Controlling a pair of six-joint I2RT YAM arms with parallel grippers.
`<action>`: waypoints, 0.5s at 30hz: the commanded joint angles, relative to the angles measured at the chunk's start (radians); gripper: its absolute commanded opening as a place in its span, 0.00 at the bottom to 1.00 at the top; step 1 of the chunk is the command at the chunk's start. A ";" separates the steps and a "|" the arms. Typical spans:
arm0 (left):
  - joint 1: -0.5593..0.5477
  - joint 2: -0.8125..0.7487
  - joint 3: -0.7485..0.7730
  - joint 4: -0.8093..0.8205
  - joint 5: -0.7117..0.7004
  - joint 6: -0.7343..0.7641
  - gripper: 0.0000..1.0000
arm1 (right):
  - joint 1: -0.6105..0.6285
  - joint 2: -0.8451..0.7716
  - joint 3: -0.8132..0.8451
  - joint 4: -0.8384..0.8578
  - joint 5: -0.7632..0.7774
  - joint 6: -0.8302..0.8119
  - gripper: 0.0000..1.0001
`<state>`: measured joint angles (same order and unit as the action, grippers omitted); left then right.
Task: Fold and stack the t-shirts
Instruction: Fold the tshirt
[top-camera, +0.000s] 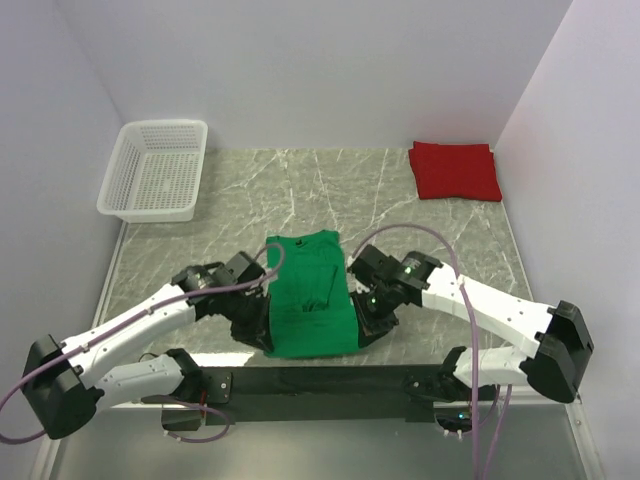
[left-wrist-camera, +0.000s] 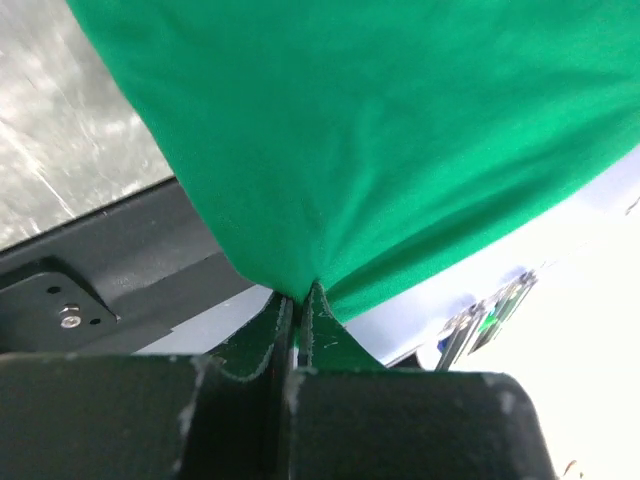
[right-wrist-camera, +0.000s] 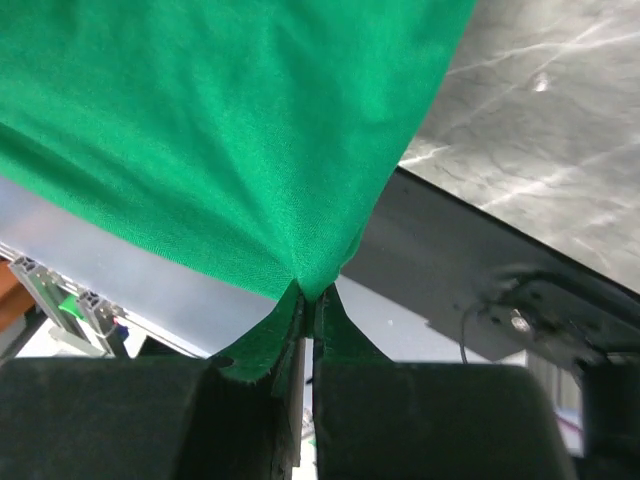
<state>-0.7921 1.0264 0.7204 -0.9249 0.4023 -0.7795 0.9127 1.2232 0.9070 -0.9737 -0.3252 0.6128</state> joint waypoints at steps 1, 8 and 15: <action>0.036 0.049 0.137 -0.167 -0.090 0.045 0.01 | -0.038 0.041 0.140 -0.203 0.077 -0.102 0.00; 0.177 0.090 0.234 -0.016 -0.321 0.028 0.01 | -0.175 0.136 0.354 -0.122 0.071 -0.163 0.00; 0.229 0.161 0.266 0.150 -0.349 0.037 0.01 | -0.227 0.252 0.487 -0.069 0.104 -0.208 0.00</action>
<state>-0.5808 1.1595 0.9375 -0.8608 0.1249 -0.7654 0.7074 1.4494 1.3323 -1.0462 -0.2619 0.4591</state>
